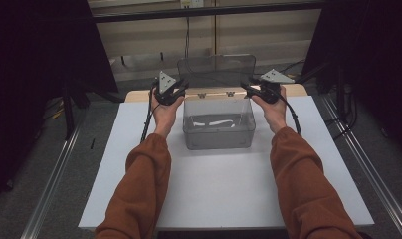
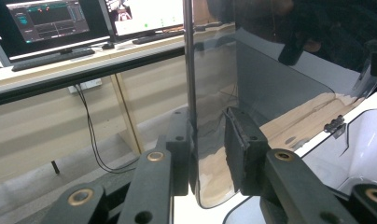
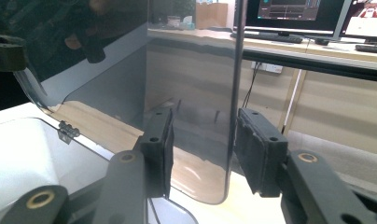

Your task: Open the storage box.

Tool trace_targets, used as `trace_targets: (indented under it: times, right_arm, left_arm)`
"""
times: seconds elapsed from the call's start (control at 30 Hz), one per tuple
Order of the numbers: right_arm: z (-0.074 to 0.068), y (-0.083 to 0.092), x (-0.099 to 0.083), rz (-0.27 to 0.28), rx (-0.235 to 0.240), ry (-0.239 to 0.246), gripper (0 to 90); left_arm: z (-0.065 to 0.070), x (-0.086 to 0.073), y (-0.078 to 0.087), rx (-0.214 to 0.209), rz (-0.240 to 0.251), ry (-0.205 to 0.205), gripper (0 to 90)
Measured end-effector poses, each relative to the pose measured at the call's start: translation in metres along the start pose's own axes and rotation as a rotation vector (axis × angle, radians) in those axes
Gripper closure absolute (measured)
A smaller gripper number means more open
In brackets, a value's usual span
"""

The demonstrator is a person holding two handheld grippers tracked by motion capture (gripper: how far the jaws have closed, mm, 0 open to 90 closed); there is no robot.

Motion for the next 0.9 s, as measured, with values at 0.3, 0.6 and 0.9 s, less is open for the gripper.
trace_targets:
  times: [0.3,0.6,0.9]
  right_arm:
    - [-0.001,-0.005,-0.006,-0.020,0.004,0.006,61.8]
    - [0.003,-0.009,-0.003,-0.035,-0.001,0.014,65.2]
    - [0.004,-0.013,-0.004,-0.038,0.004,-0.004,62.3]
  left_arm:
    - [-0.001,-0.007,-0.004,0.005,-0.028,-0.017,73.2]
    - [-0.003,-0.022,-0.012,0.000,-0.062,0.021,73.3]
    - [-0.002,-0.023,-0.016,-0.007,-0.079,0.019,74.7]
Point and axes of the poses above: each handheld gripper's, and its own axes: y roughly backward along the jaws, x roughly out of its top, z roughly to its right, the point moved 4 cm from there along -y, roughly forward along the jaws, and after that the axes turned 7 degrees about -y, right-handed, at the moved point
